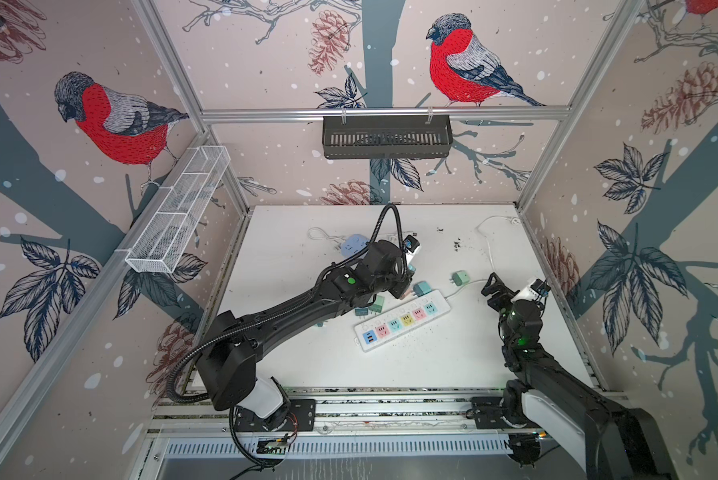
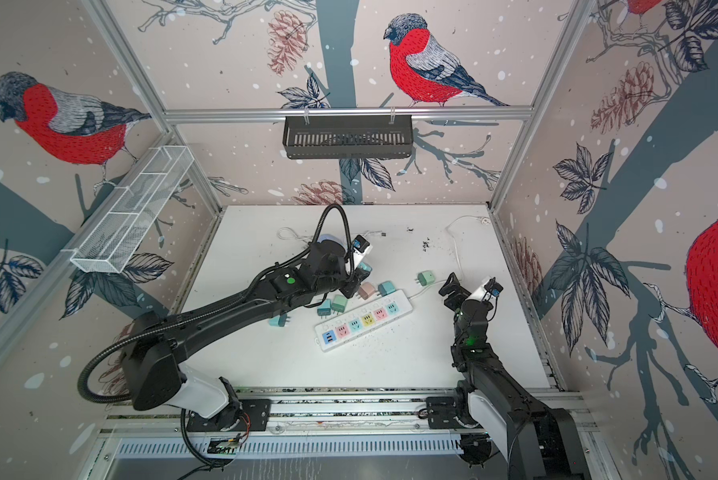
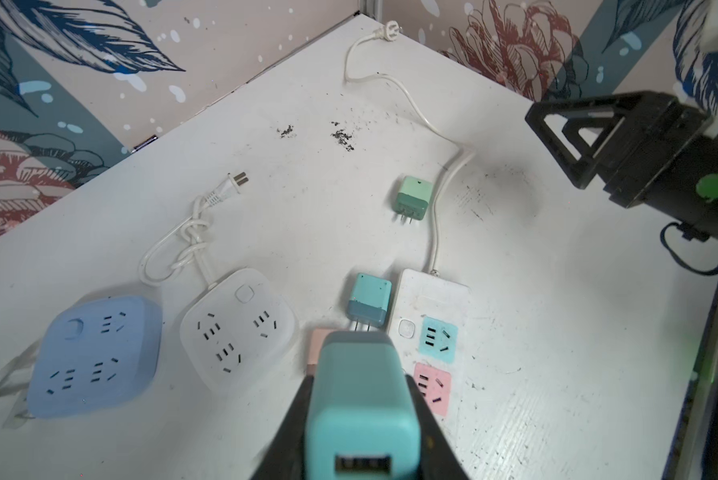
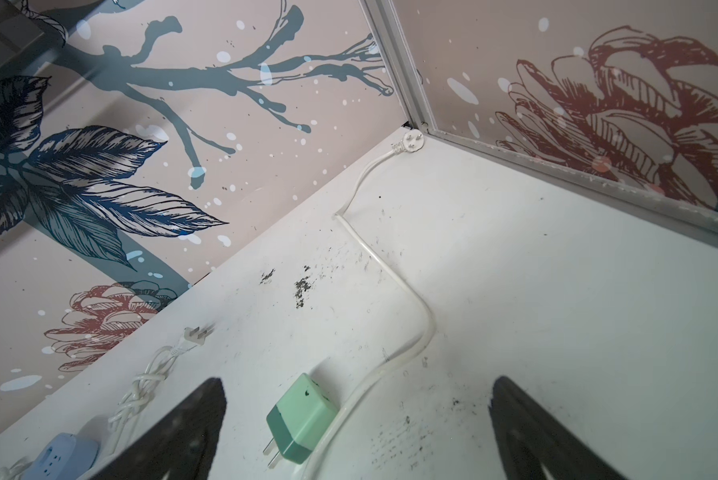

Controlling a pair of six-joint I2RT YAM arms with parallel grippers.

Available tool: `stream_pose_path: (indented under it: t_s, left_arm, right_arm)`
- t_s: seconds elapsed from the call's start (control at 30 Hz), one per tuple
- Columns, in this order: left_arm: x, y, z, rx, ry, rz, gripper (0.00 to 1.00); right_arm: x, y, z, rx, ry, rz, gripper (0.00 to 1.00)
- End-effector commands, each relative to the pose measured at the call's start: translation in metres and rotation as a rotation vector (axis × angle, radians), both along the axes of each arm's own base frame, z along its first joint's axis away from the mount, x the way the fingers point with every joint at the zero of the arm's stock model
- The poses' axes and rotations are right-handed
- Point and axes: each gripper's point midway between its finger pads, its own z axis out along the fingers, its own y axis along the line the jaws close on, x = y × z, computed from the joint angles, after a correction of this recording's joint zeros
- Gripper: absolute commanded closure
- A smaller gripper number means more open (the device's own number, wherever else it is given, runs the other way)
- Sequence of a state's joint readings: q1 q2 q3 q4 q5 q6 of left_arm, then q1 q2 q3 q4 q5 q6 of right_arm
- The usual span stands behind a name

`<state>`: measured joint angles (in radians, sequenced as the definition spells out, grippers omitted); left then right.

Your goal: Insert the plug

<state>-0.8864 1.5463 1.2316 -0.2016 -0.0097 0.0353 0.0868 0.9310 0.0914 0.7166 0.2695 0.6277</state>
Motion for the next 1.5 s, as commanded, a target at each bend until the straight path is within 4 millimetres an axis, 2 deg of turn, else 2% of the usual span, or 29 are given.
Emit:
stream_pose_path:
  t_s: [0.0, 0.1, 0.23, 0.4, 0.63, 1.0, 1.17, 1.33, 1.47]
  left_arm:
    - [0.002, 0.002, -0.011, 0.128, -0.054, -0.056, 1.00]
    - [-0.001, -0.002, -0.026, 0.188, -0.030, -0.110, 1.00]
    - [0.004, -0.005, -0.039, 0.257, -0.019, -0.131, 1.00]
    - [0.002, -0.026, -0.057, 0.319, 0.082, -0.226, 1.00]
    - [-0.006, -0.046, -0.096, 0.385, 0.211, -0.301, 1.00]
    - [-0.028, -0.071, -0.115, 0.411, 0.232, -0.390, 1.00]
    - [-0.027, -0.077, -0.119, 0.419, 0.250, -0.388, 1.00]
    - [-0.026, -0.079, -0.130, 0.441, 0.264, -0.374, 1.00]
    - [-0.026, -0.081, -0.130, 0.436, 0.282, -0.364, 1.00]
  right_arm:
    - [0.004, 0.003, 0.009, -0.012, -0.028, 0.016, 0.00]
    - [0.003, 0.004, 0.010, -0.018, -0.032, 0.017, 0.00]
    - [0.004, 0.004, 0.009, -0.019, -0.030, 0.010, 0.00]
    - [0.006, 0.007, 0.009, -0.026, -0.021, 0.022, 0.00]
    - [0.005, 0.006, 0.010, -0.030, -0.027, 0.014, 0.00]
    - [0.005, 0.005, 0.009, -0.030, -0.022, 0.004, 0.00]
    - [0.006, 0.005, 0.008, -0.032, -0.016, 0.003, 0.00]
    - [0.005, 0.006, 0.009, -0.033, -0.021, 0.001, 0.00]
    - [0.006, 0.005, 0.009, -0.034, -0.018, -0.001, 0.00]
